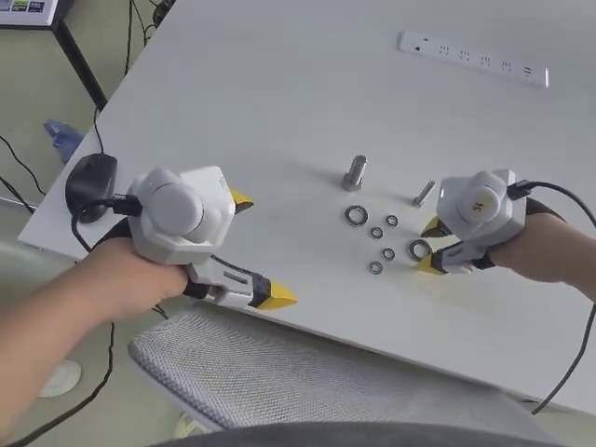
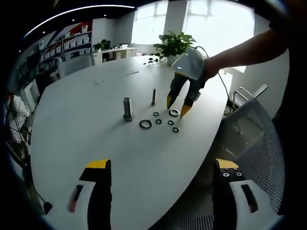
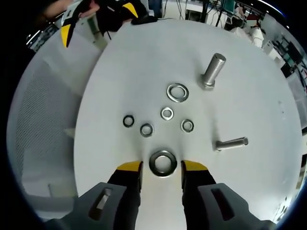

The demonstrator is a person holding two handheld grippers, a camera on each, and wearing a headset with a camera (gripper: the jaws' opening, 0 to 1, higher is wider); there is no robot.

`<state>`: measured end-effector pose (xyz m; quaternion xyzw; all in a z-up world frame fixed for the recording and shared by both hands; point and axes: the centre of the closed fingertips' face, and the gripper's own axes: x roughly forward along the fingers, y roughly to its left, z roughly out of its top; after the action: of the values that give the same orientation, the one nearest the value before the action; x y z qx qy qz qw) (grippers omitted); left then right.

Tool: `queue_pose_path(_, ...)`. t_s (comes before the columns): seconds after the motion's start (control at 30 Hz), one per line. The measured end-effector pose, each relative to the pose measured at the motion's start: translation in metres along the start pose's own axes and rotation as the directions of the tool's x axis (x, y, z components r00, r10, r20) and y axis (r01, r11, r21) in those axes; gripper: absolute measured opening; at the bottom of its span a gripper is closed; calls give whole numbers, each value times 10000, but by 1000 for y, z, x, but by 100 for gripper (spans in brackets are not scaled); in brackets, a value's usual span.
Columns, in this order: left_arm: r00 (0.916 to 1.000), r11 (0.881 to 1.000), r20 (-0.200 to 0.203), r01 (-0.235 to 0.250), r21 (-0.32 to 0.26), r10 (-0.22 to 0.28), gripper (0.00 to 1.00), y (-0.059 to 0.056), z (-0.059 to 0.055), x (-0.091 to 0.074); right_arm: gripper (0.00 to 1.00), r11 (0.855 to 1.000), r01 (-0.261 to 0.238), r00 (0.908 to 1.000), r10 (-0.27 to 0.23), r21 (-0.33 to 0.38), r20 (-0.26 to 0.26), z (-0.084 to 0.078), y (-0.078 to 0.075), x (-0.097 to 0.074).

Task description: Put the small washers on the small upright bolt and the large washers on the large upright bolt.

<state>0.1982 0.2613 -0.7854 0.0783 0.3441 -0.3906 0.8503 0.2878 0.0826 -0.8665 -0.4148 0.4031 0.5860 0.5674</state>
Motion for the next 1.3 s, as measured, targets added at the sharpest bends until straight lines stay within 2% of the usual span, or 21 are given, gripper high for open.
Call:
queue_pose_path(0.13, 10000, 10000, -18, 22, 4, -22, 86, -1, 0, 0, 30, 9994, -102, 9994, 91, -318, -324, -1, 1, 0)
queue_pose_path(0.4, 10000, 10000, 16, 40, 18, -40, 85, -2, 1, 0, 26, 9991, -99, 9968, 66, -407, -801, 0, 0, 1)
queue_pose_path(0.5, 10000, 10000, -15, 76, 33, -76, 83, -3, 1, 0, 25, 9999, 10, 9945, -27, -162, -1051, -1, 0, 1)
queue_pose_path(0.67, 10000, 10000, -64, 11, 62, -11, 83, -3, 0, -3, 23, 9999, 34, 9915, -52, -137, -1300, -3, -2, 2)
queue_pose_path(0.9, 10000, 10000, -33, -62, 63, 62, 82, -5, 1, -4, 21, 9985, -70, 9763, -51, -551, -2163, -2, -1, 3)
queue_pose_path(1.0, 9999, 10000, -69, -90, -3, 90, 81, -5, 0, -4, 21, 9988, -72, 9760, -35, -482, -2177, -4, -5, 4)
queue_pose_path(1.1, 9999, 9999, -4, -118, 46, 118, 81, -7, 2, -4, 21, 9997, -80, 9804, 32, -239, -1968, -6, -8, 5)
queue_pose_path(1.3, 9997, 9997, 57, -243, 11, 243, 82, -6, 2, -7, 21, 10000, 32, 9867, -41, -55, -1624, -4, -4, 3)
